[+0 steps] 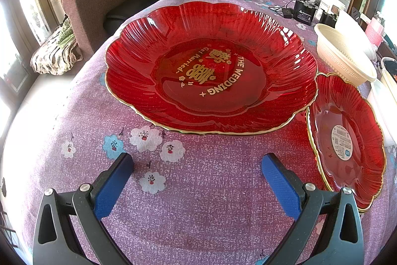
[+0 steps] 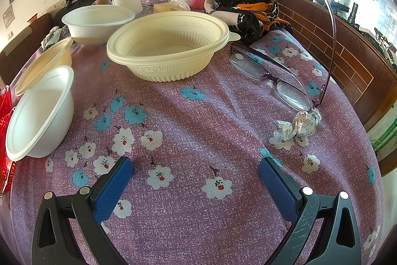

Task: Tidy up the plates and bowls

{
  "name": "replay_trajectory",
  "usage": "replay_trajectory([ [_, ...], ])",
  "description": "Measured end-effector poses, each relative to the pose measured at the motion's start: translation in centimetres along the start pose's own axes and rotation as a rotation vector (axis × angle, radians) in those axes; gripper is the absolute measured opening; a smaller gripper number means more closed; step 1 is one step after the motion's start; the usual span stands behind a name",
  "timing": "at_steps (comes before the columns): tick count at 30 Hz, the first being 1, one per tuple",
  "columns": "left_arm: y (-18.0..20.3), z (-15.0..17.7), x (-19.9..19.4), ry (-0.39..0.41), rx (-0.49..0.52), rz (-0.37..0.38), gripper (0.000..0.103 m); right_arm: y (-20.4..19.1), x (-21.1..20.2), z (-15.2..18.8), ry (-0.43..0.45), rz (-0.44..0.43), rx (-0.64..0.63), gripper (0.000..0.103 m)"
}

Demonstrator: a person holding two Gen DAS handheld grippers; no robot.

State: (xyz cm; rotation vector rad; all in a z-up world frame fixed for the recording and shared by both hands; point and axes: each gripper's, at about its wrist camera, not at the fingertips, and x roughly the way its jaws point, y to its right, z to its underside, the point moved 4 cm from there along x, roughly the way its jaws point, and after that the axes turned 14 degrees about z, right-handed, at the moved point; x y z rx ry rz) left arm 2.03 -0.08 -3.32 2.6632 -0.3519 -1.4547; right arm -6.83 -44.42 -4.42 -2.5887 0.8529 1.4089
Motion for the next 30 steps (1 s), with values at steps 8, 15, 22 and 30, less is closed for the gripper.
replay_trajectory([
  [8, 0.01, 0.01, 0.0, 0.0, 0.0, 0.0, 0.103, -0.04, -0.03, -0.01, 0.001, 0.003, -0.003, 0.102],
  [15, 0.0, 0.0, 0.0, 0.0, 0.0, 0.0, 0.103, 0.0, 0.01, 0.02, 0.0, 0.003, -0.001, 0.102],
  [22, 0.0, 0.0, 0.0, 0.0, 0.0, 0.0, 0.103, 0.17, -0.13, 0.14, -0.013, 0.005, 0.0, 0.102],
  [30, 0.0, 0.0, 0.0, 0.0, 0.0, 0.0, 0.103, 0.7, -0.2, 0.0, -0.085, -0.086, -0.095, 0.102],
])
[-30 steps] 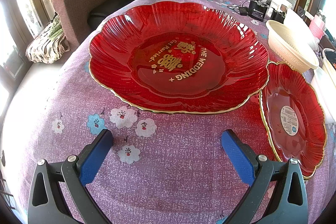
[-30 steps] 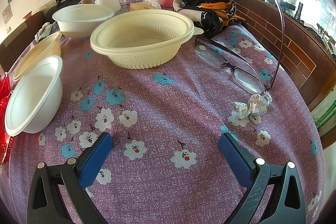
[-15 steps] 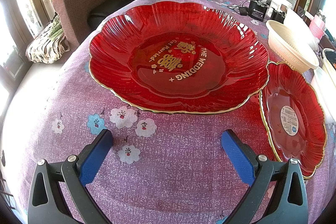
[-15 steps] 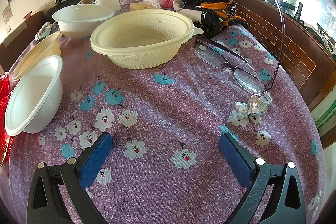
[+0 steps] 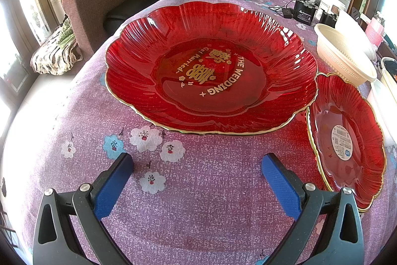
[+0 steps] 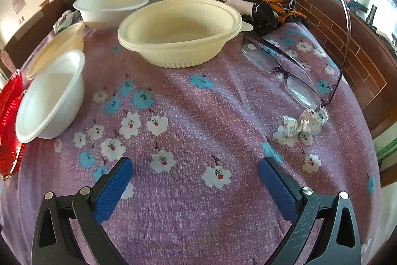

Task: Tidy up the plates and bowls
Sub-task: 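Move both grippers to the large red 'THE WEDDING' plate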

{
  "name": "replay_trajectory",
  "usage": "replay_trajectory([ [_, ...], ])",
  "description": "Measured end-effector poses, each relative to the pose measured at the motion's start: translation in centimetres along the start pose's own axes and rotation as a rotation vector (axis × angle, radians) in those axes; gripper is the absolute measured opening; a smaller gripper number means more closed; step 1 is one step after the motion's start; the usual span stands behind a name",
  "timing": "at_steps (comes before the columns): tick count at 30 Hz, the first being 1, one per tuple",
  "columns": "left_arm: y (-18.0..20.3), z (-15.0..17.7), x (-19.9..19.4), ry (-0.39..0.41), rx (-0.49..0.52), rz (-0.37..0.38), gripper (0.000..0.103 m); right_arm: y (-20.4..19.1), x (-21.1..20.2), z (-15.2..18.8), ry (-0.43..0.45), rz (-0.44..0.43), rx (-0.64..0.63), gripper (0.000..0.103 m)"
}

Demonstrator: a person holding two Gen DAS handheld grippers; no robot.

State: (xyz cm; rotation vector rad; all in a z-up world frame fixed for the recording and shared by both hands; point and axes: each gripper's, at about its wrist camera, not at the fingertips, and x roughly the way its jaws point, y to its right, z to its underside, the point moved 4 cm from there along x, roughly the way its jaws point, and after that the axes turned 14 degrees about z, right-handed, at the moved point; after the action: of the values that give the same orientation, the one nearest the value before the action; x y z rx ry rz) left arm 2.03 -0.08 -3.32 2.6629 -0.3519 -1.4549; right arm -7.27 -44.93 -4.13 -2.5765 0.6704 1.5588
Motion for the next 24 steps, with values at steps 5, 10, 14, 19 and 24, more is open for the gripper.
replay_trajectory([
  [5, 0.0, 0.0, 0.0, 0.0, 0.0, 0.0, 0.103, 0.3, -0.5, 0.4, -0.092, -0.006, -0.066, 0.098],
  [10, 0.0, 0.0, 0.0, 0.0, 0.0, 0.0, 0.103, 0.5, -6.5, 0.4, 0.003, -0.048, -0.103, 0.094],
  [14, 0.1, -0.1, 0.0, 0.006, -0.017, -0.011, 0.103, -3.2, -11.8, -0.4, 0.028, -0.242, -0.18, 0.094],
  [19, -0.5, -0.3, -0.1, -0.036, -0.016, -0.007, 0.103, -10.5, -16.9, -2.9, 0.044, -0.457, -0.266, 0.094],
  [24, -1.4, 1.0, -4.1, -0.013, 0.009, 0.026, 0.103, -16.6, -16.5, -6.0, -0.014, -0.556, -0.242, 0.094],
])
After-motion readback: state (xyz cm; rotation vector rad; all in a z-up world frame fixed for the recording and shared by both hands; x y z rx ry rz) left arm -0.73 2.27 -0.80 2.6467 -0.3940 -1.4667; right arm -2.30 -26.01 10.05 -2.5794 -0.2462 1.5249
